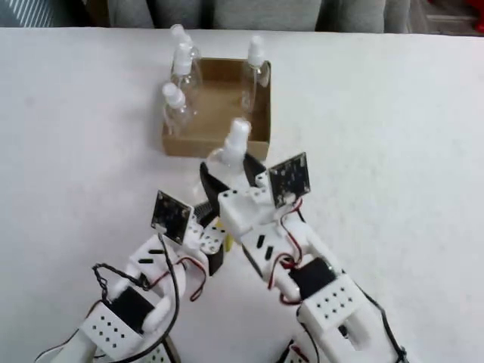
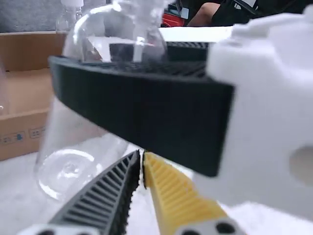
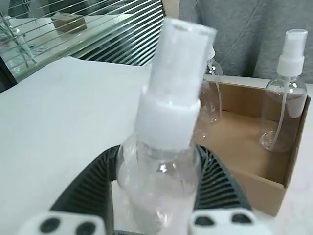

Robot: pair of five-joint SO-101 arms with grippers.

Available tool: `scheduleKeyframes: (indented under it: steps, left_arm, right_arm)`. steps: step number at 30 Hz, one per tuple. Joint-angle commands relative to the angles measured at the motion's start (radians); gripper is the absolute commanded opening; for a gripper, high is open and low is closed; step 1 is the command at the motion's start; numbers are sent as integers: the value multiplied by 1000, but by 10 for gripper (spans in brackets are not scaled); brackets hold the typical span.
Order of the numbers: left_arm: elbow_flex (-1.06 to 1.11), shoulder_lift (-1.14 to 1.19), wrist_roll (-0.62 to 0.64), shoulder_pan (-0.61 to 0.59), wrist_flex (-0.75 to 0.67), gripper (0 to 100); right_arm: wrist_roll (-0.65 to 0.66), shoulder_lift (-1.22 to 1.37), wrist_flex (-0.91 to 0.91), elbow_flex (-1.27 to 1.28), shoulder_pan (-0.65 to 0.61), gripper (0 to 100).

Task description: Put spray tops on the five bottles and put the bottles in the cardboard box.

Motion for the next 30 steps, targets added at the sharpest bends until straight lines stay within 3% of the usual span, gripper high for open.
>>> scheduleKeyframes:
  steps: [1,9,17,21,25,30]
  left_arm:
    - [-6,-7,6,4,-3,21]
    - [-6,-10,-2,12,46,21]
    - [-6,-13,-230,-2,170,21]
    - [-8,-13,-345,-81,233,21]
    - [-23,-13,-382,-171,285,21]
    - [-94,-12,-376,-341,368,21]
  right_arm:
    - [11,-127,139,-9,-12,15]
    - [15,-54,41,-9,13,15]
    - [118,320,-401,-114,176,15]
    - [118,547,-407,-288,249,15]
    - [121,757,-410,-448,274,15]
    - [276,928,-415,-565,269,15]
